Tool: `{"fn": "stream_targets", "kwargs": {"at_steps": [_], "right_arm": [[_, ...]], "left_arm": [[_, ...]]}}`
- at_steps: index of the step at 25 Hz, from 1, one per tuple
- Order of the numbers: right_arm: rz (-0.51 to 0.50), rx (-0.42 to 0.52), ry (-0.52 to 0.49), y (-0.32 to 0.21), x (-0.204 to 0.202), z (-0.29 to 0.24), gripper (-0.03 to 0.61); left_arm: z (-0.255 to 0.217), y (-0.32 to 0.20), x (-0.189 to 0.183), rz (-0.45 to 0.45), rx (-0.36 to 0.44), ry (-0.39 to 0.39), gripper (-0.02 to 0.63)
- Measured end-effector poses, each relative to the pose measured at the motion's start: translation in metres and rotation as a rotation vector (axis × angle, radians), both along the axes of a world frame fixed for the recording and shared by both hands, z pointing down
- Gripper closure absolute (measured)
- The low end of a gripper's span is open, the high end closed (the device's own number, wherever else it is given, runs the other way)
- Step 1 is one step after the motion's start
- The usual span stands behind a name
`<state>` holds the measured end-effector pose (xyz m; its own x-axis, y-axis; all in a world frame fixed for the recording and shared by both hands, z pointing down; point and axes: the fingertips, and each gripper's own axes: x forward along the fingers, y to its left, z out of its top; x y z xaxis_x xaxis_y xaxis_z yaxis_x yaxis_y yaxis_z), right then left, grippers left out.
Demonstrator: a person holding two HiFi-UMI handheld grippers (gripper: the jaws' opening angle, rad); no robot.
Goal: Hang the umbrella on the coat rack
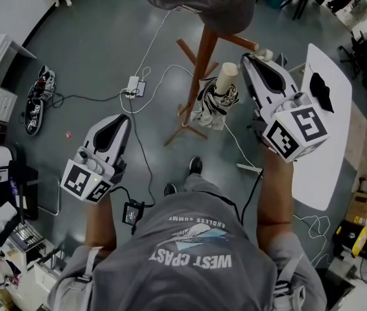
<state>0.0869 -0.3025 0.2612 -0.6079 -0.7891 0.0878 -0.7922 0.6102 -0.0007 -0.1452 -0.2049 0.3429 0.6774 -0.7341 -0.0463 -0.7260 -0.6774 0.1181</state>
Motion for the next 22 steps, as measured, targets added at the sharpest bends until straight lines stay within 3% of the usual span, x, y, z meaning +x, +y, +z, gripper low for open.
{"fn": "stream_targets", "kwargs": {"at_steps": [14, 22], "right_arm": [[0.098, 0.03, 0.155, -0.011, 0.003, 0.0, 0.548], [0.158, 0.067, 0.309, -0.017, 0.008, 0.0, 0.548]], "left_arm": [[0.001, -0.004, -0.002, -0.002, 0.002, 0.015, 0.577], [0.001, -0.005, -0.002, 0.002, 0.006, 0.021, 0.577]]}}
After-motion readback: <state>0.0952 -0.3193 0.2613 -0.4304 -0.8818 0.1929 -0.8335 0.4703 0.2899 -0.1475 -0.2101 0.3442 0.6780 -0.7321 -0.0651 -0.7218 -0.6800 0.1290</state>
